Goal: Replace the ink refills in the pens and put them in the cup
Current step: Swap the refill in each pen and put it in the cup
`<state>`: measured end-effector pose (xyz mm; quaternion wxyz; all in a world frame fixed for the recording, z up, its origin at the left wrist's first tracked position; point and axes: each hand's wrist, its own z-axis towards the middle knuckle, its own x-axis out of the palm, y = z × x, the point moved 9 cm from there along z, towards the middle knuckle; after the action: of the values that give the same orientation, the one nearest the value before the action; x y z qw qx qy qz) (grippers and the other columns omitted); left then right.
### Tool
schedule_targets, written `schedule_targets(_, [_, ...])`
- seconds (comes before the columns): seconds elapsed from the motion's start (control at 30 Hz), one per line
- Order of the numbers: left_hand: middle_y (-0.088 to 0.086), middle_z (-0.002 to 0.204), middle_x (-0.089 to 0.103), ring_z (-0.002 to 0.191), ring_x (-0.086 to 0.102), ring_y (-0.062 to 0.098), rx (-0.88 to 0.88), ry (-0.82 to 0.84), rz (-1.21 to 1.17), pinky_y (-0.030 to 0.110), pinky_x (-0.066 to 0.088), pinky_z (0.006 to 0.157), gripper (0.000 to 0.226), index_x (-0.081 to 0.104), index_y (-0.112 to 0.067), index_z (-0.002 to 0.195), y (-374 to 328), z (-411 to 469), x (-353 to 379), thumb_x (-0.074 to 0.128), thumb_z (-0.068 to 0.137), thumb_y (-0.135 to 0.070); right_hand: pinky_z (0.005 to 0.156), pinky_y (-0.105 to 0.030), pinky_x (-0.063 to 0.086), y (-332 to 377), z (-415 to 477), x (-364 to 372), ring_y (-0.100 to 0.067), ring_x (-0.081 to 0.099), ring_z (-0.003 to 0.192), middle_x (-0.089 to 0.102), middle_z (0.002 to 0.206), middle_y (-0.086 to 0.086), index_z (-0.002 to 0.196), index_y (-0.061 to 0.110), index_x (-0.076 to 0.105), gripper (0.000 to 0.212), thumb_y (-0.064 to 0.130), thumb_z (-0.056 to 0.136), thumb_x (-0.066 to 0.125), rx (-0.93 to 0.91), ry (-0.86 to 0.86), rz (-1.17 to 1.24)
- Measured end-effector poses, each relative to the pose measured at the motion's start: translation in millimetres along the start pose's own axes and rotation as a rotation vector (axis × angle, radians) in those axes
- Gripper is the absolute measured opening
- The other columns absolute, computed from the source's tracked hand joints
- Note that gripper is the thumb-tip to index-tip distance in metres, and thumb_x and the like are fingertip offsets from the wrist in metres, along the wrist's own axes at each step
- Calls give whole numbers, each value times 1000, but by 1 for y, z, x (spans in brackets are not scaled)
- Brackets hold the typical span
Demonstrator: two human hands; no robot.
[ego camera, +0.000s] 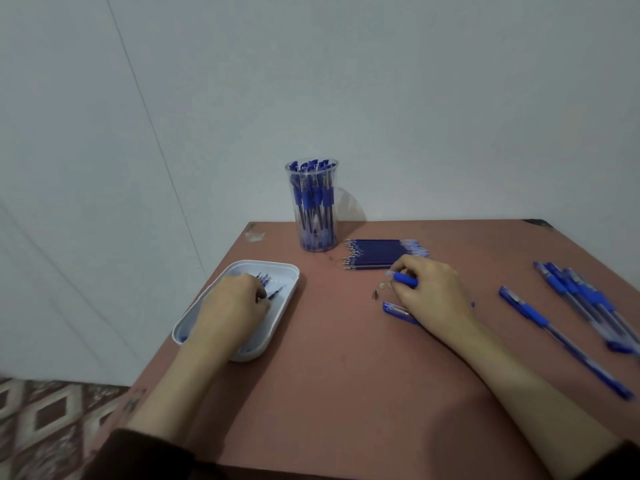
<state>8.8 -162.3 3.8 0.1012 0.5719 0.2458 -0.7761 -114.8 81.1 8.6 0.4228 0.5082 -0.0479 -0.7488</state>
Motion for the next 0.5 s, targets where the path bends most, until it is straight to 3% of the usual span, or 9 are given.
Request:
schedule_targets(0.17, [8,80,69,78,62,28,-8,19,42,37,53,65,19,69,-8,75,-6,4,-1,51,80,-10,64,-35,48,1,1,-1,-23,59,70,62,70,7,80,22,64,6,18,85,64,6,3,-10])
schedule_targets(0.27, [7,79,66,76,59,28,-26,-68,-4,33,45,62,17,65,-5,75,-8,6,-17,52,83,-11,62,-33,46,4,1,-5,-22,58,68,61,68,8,82,20,66,5,16,85,64,-2,-16,-11])
schedule_targets(0.37, [1,76,68,74,63,19,-35,-113,-470,28,44,67,11,66,-10,80,-20,8,-32,58,87,-12,63,-34,47,4,2,-10,-24,61,71,58,68,12,85,22,66,5,19,86,63,9,-41,-12])
schedule_targets(0.43, [2,72,70,65,65,11,-40,-57,-854,24,48,62,10,62,-10,82,-40,9,-25,58,91,-10,65,-32,45,3,2,-12,-22,60,75,56,69,15,86,26,64,2,27,86,63,23,-31,-10])
schedule_targets(0.5, [4,71,67,55,62,3,-52,-55,-1100,16,50,57,7,60,-6,88,-60,10,-17,55,93,-7,67,-30,37,2,2,-13,-15,54,77,54,77,16,88,28,60,13,40,86,62,39,3,4])
